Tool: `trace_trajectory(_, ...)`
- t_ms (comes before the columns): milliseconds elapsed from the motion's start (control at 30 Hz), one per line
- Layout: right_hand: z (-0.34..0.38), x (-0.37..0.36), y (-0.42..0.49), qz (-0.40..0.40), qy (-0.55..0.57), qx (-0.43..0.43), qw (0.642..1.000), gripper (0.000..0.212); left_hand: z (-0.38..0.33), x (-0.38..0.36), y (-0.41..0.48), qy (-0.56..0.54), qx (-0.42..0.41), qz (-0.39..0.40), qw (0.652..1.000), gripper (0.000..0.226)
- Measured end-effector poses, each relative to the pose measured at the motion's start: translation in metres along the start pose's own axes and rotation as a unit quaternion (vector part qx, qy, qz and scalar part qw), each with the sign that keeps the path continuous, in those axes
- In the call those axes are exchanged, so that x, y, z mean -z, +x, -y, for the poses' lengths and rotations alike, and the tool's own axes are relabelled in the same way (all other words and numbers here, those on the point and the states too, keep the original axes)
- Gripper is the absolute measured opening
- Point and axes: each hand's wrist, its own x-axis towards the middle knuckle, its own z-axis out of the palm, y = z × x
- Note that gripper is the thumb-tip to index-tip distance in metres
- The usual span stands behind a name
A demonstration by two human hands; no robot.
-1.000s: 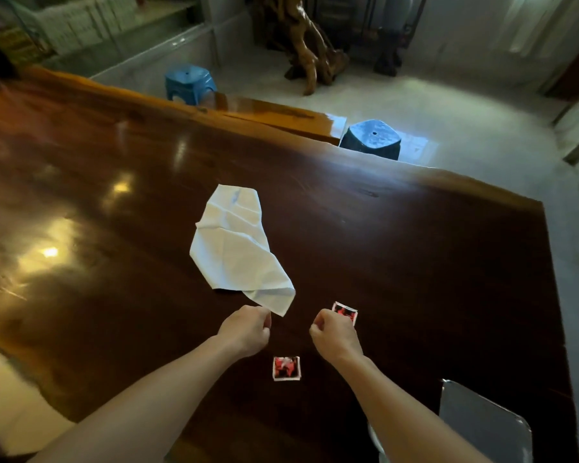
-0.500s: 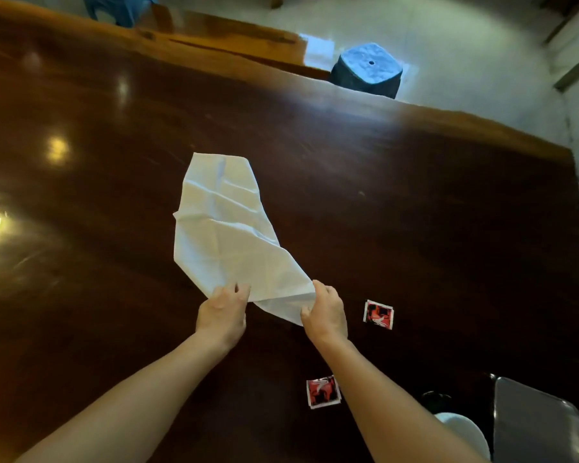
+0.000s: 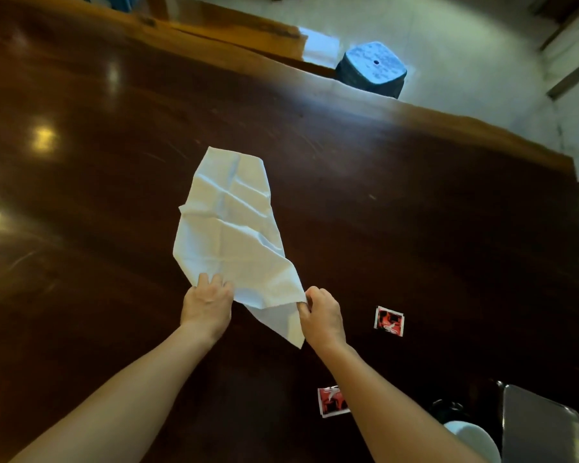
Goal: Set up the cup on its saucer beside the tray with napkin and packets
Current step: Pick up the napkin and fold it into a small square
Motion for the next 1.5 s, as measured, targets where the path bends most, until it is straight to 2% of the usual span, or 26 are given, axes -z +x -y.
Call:
trace_trajectory(300, 0.028, 0.071, -0.016, -0.039, -0.011, 0.059, 0.997, 0.031, 0.014, 0.076, -0.002, -0.129, 0.043, -0.144, 0.980, 0.009)
trace_trajectory(433, 0.034, 0.107, -0.015, -0.111, -0.006, 0.082, 0.990, 0.029, 0.017, 0.109, 0.001, -0.148, 0.063, -0.192, 0.968, 0.014)
trace_trajectory(567, 0.041, 0.141, -0.013, -0.174, 0.012, 0.084, 0.981, 0.018, 0.014, 0.144, 0.000, -0.163, 0.076, -0.244, 0.953, 0.014)
trace_trajectory(667, 0.048, 0.158, -0.011, -0.201, 0.034, 0.077, 0.976, 0.015, 0.007, 0.168, 0.004, -0.230, 0.106, -0.303, 0.919, 0.008)
trace_trajectory(767, 0.058, 0.175, -0.008, -0.220, 0.049, 0.084, 0.971, 0.019, -0.002, 0.193, 0.009, -0.321, 0.120, -0.337, 0.877, 0.020)
trace_trajectory(900, 0.078, 0.212, 0.004, -0.229, 0.081, 0.100, 0.965, 0.017, -0.012, 0.231, 0.016, -0.385, 0.118, -0.372, 0.836, 0.021)
trace_trajectory(1067, 0.106, 0.281, 0.018, -0.283, 0.089, 0.141, 0.945, 0.017, -0.006, 0.297, 0.027, -0.392, 0.063, -0.399, 0.826, 0.015)
trace_trajectory(1233, 0.127, 0.340, 0.014, -0.374, 0.079, 0.191, 0.904, 0.016, 0.009, 0.357, 0.024, -0.261, -0.065, -0.475, 0.838, 0.015)
trace_trajectory(1400, 0.131, 0.366, -0.002, -0.457, 0.058, 0.264, 0.847, 0.016, 0.012, 0.389, 0.013, -0.269, -0.130, -0.543, 0.785, 0.004)
trace_trajectory(1500, 0.124, 0.361, -0.010, -0.484, 0.055, 0.268, 0.831, 0.015, 0.013, 0.384, 0.000, -0.261, -0.142, -0.558, 0.775, 0.010)
